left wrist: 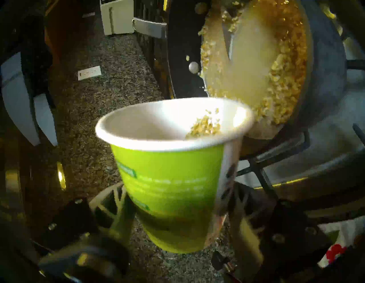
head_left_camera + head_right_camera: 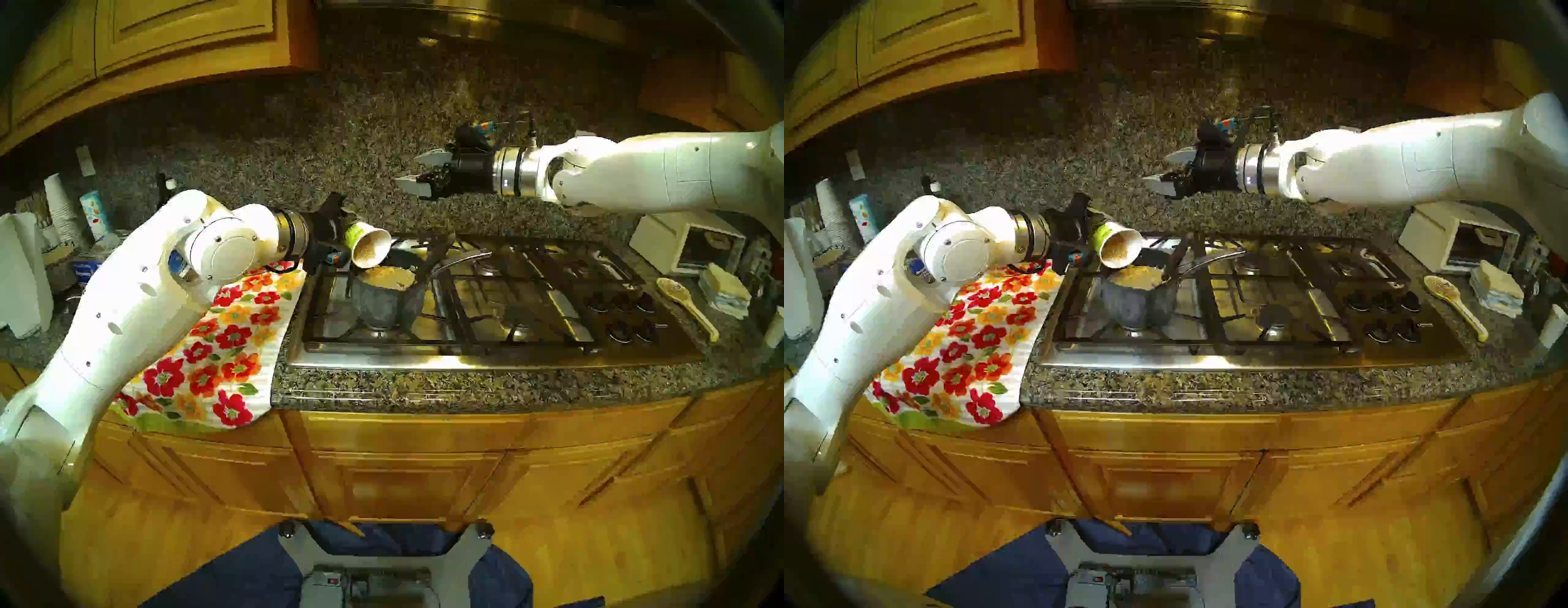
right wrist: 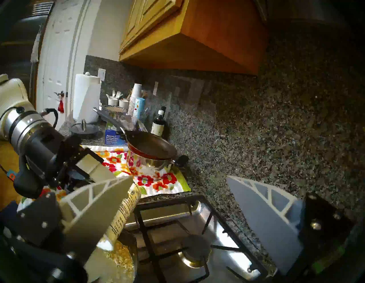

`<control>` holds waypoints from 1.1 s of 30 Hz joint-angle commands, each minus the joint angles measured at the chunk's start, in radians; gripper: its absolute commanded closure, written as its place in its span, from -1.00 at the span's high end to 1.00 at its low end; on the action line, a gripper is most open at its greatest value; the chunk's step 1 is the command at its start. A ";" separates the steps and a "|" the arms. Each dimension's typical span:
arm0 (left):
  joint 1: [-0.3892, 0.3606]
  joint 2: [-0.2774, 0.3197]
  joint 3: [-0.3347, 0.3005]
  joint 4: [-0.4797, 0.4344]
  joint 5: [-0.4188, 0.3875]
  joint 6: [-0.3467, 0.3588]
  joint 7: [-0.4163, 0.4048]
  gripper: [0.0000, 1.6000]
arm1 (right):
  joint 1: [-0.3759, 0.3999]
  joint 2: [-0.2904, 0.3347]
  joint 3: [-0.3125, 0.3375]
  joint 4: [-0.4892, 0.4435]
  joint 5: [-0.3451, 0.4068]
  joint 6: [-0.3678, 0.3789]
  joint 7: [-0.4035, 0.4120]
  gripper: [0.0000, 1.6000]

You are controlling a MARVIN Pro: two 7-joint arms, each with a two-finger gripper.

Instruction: Pour oats into pot and stir with a spoon

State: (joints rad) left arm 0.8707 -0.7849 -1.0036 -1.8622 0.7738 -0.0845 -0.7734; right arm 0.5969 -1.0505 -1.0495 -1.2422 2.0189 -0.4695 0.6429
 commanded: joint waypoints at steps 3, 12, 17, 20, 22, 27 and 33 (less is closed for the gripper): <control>-0.002 0.008 -0.009 -0.049 0.098 0.011 0.097 -0.44 | 0.037 -0.002 0.020 0.013 0.004 -0.004 0.001 1.00; 0.019 0.019 0.000 -0.066 0.179 0.022 0.168 -0.46 | 0.037 -0.002 0.020 0.013 0.004 -0.004 0.001 1.00; 0.034 0.023 0.008 -0.072 0.222 0.029 0.207 -0.46 | 0.037 -0.001 0.020 0.012 0.004 -0.004 0.001 1.00; 0.045 0.030 0.014 -0.078 0.259 0.036 0.239 -0.46 | 0.037 -0.001 0.020 0.012 0.004 -0.004 0.001 1.00; 0.050 0.031 0.015 -0.080 0.266 0.039 0.248 -0.46 | 0.037 -0.001 0.020 0.012 0.004 -0.004 0.001 1.00; 0.066 0.036 0.025 -0.083 0.320 0.052 0.299 -0.47 | 0.037 -0.001 0.020 0.012 0.004 -0.004 0.001 1.00; 0.085 0.041 0.036 -0.096 0.371 0.070 0.348 -0.47 | 0.037 -0.001 0.020 0.012 0.004 -0.004 0.001 1.00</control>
State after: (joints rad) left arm 0.9593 -0.7430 -0.9556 -1.9283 1.0852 -0.0424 -0.4997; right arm 0.5969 -1.0505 -1.0495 -1.2422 2.0189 -0.4695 0.6427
